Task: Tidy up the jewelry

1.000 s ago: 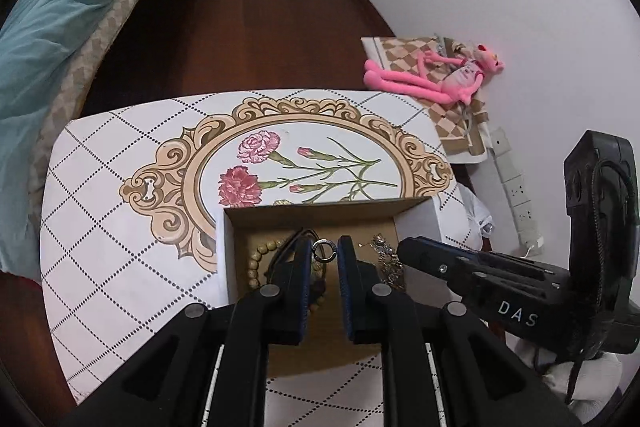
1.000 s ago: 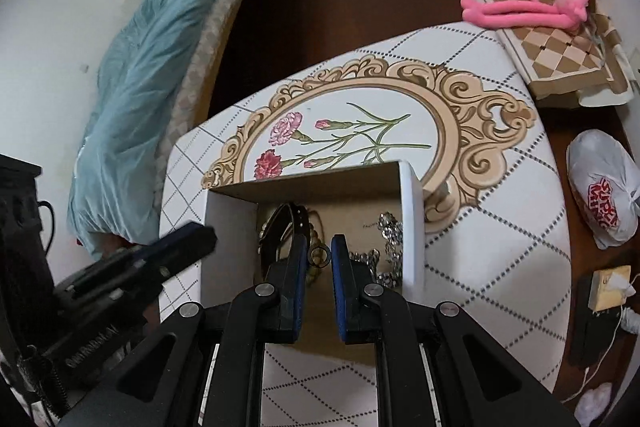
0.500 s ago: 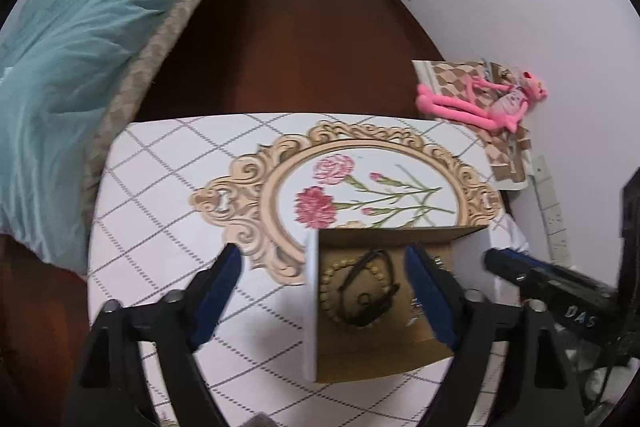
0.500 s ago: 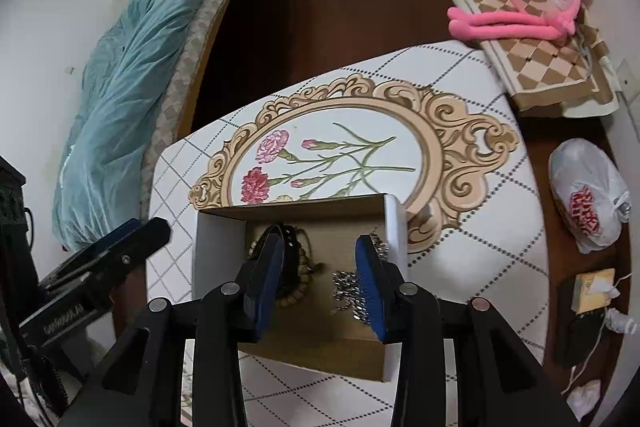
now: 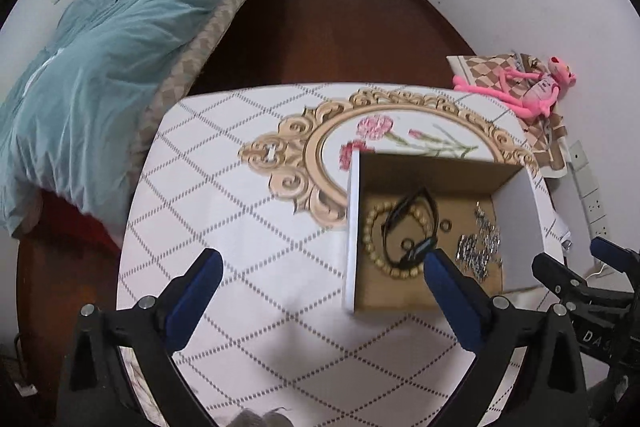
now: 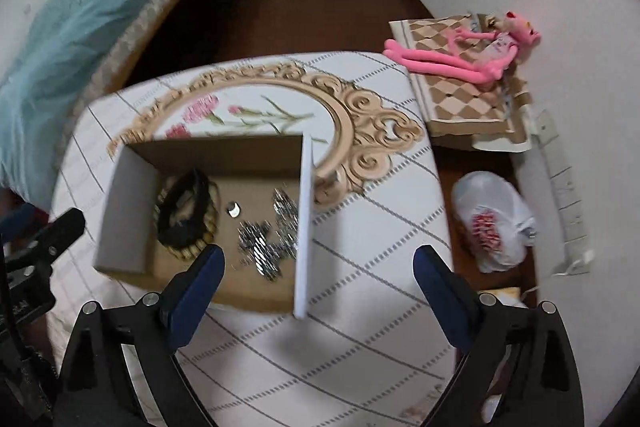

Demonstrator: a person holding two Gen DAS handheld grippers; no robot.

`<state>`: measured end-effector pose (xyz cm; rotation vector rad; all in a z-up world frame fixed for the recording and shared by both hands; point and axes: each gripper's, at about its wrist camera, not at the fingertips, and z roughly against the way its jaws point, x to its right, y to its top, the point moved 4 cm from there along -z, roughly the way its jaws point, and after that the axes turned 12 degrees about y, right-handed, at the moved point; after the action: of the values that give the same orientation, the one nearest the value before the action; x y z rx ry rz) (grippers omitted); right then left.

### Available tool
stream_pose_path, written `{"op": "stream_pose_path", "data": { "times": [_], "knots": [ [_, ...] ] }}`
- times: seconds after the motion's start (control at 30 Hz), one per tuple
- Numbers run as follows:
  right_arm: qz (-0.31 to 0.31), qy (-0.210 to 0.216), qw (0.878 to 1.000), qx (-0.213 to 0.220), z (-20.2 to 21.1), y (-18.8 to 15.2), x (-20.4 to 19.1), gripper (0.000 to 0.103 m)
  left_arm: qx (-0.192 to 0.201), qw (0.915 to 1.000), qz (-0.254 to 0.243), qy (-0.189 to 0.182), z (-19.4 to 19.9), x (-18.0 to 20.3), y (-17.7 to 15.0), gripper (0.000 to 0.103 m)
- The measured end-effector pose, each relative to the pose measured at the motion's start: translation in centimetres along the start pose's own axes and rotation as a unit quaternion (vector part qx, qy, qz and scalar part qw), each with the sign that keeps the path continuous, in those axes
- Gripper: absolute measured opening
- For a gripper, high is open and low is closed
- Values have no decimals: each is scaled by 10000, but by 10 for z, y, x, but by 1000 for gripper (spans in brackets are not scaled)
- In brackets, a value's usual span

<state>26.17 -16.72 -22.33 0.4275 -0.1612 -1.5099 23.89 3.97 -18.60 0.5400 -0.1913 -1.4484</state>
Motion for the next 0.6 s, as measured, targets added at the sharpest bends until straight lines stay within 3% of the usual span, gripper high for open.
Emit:
{"op": "stream_pose_path", "data": {
  "times": [0.33,0.6],
  "knots": [
    [-32,-182,9995,261,47,-30,-1,101,106,9999,-14,92,44,-5,-30,103],
    [107,-277,9959,856,125,-52,-20,101,713,9971,204,184,119,-26,-41,103]
  ]
}}
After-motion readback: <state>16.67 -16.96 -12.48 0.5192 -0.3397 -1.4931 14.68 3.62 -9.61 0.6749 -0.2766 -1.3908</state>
